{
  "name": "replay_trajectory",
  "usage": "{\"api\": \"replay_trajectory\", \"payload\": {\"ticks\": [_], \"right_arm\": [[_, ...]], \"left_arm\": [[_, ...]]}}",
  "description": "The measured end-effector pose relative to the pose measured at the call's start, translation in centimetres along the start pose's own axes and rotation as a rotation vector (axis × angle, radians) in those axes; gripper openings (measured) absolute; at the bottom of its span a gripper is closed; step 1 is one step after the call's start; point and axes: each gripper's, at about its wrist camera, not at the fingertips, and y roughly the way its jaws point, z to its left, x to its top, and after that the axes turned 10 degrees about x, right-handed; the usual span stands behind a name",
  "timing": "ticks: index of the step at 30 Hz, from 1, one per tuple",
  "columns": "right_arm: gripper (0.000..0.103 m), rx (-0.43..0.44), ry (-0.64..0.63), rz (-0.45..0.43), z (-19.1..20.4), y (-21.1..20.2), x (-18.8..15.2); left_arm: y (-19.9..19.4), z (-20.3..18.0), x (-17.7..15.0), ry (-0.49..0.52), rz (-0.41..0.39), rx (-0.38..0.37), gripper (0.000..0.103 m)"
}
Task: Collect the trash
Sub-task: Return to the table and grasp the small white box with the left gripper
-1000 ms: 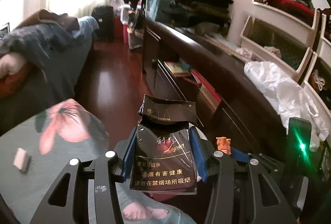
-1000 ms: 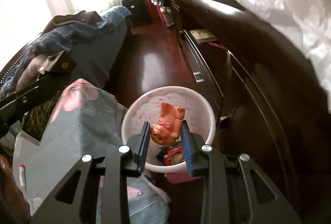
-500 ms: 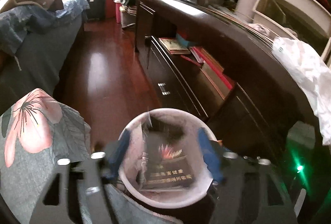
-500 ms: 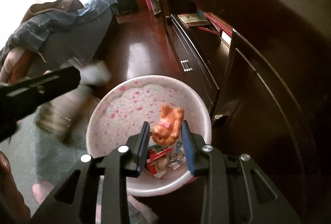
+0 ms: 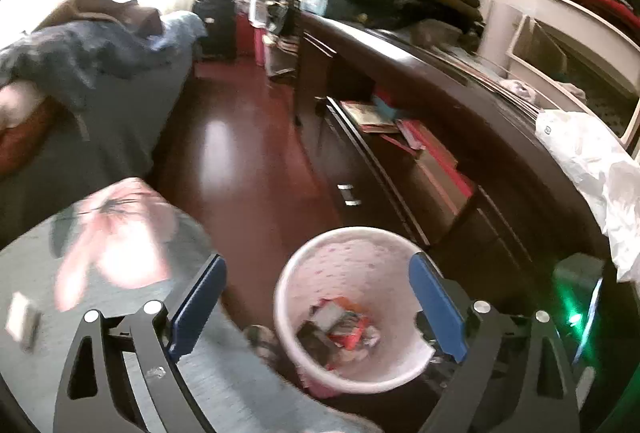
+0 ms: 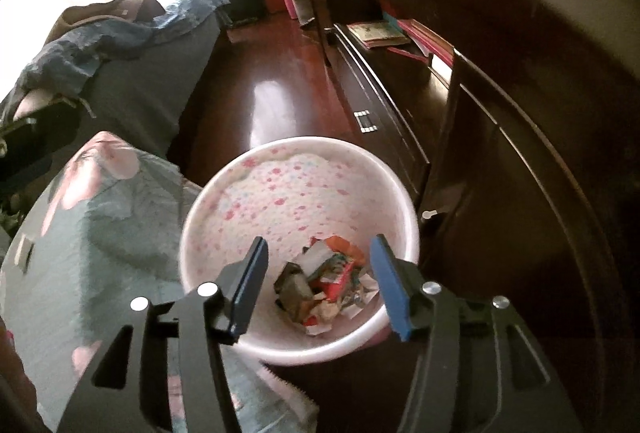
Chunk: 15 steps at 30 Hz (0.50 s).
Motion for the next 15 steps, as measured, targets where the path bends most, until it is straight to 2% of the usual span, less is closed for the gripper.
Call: {"api": "replay_trajectory", "payload": {"ticks": [5, 9, 12, 15], "right_arm": [[0.063, 0.066, -0.047, 0.000, 3.5, -2.1, -0.9], [0.064, 0.139, -0.116, 0.008, 7.7, -3.3, -1.5], [0.064, 0.191, -0.172, 0.019, 10.9, -3.7, -2.0], [0.064, 0.237, -0.228, 0.026, 14.1, -3.9, -2.4]], "left_arm": [[-2.3, 4.1, -1.4, -0.035, -0.005, 0.134, 0.093], [-3.6, 9.4, -2.8, -0.083, 0.002, 0.254, 0.094], [-3.8, 13.3, -3.9, -0.100, 0.026, 0.347, 0.094], [-3.3, 16.9, -4.6, -0.127, 0.051, 0.405, 0.094]]}}
